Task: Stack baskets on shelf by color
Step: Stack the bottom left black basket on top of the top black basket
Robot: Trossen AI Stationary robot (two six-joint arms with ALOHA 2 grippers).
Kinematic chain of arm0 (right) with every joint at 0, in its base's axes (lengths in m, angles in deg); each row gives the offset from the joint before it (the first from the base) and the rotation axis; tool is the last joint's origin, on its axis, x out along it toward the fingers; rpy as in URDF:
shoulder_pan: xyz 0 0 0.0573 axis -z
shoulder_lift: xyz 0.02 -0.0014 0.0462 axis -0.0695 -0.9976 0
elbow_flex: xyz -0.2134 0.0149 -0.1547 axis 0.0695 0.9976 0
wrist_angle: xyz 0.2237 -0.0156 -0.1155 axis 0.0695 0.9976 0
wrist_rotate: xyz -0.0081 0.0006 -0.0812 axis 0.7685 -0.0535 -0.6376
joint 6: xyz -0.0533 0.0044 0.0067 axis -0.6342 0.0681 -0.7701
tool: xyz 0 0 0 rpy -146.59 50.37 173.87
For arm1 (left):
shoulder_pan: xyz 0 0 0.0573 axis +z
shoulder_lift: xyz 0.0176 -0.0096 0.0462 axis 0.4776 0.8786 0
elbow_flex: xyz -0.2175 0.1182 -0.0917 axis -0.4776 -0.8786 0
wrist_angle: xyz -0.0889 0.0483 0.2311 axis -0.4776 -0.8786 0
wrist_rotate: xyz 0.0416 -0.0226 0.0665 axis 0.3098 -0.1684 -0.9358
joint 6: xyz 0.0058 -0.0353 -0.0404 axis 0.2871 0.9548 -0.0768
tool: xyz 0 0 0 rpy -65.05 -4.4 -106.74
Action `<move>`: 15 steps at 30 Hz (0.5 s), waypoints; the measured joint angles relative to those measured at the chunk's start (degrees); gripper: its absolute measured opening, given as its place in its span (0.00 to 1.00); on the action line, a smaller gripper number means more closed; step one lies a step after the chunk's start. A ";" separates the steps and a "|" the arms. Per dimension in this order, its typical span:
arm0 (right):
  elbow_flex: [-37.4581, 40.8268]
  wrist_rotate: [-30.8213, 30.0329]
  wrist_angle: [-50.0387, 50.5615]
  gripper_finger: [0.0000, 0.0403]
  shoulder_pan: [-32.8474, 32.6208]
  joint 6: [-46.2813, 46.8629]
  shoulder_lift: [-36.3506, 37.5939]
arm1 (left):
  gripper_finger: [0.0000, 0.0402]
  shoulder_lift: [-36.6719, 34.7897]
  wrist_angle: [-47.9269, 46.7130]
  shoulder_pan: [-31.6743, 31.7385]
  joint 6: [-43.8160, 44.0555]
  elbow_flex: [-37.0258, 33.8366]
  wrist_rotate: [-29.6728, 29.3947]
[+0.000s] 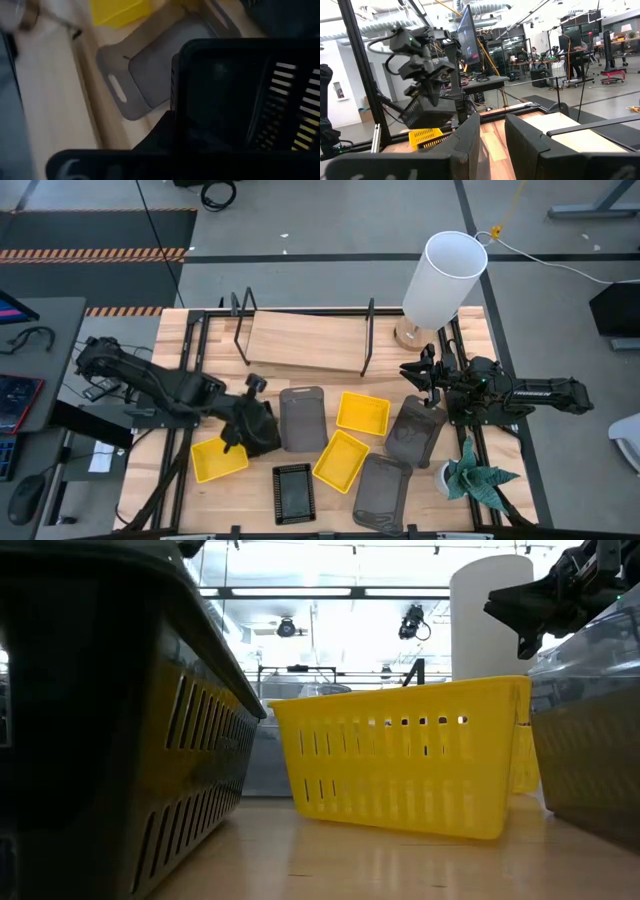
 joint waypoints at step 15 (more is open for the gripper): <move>-0.02 0.02 0.00 0.24 0.00 0.00 0.02 | 0.02 8.75 1.62 -4.20 -28.43 -3.54 -6.73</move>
